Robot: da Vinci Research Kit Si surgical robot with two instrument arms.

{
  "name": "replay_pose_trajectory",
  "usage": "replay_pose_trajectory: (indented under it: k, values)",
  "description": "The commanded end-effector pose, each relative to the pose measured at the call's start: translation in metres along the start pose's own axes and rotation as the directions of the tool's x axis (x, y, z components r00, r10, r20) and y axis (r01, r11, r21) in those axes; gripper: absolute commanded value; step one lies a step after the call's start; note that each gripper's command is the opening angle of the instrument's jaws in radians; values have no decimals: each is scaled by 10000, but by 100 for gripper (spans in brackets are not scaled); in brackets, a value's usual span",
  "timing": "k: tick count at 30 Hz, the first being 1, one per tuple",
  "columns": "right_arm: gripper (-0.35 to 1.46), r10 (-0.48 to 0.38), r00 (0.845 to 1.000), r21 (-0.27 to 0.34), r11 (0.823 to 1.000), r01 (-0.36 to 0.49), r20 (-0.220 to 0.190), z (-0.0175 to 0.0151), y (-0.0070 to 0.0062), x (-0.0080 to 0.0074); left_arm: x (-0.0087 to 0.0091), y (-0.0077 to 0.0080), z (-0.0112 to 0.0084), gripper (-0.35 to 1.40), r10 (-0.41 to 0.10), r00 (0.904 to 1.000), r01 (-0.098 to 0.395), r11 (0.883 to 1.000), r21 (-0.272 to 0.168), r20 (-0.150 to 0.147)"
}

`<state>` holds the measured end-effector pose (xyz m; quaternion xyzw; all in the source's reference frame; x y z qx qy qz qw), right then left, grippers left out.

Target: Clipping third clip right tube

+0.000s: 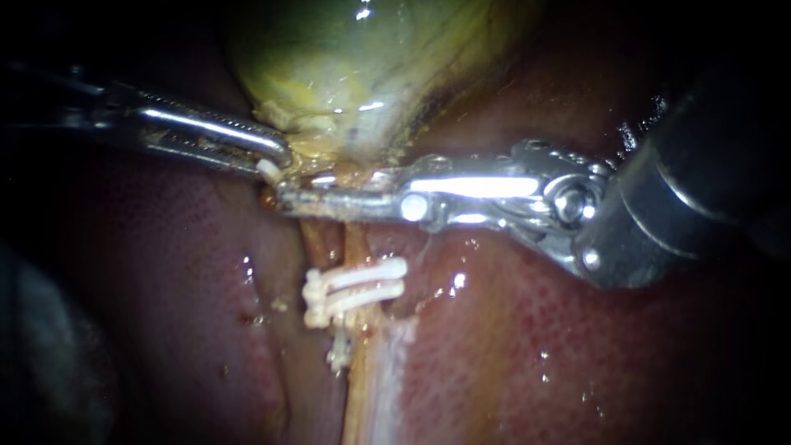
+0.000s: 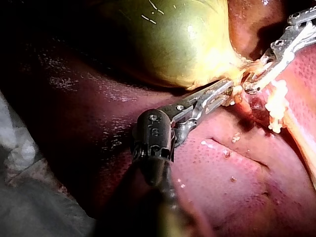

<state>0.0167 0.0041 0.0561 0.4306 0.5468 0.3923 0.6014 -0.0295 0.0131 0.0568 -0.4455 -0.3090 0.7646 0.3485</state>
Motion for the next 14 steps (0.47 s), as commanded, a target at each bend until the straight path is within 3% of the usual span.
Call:
replay_pose_trajectory:
  k: [1, 14]
  values:
    - [-35, 6, 10000, 55, 10000, -7, 46, 0, 0, -1, 0, 0, 0, -35, 3, 10000, -3, 10000, -3, 1]
    - [-35, 102, 9999, 78, 9999, -102, 85, 1, 1, -4, 0, -2, 0, -35, 5, 10000, -5, 10000, -3, 1]
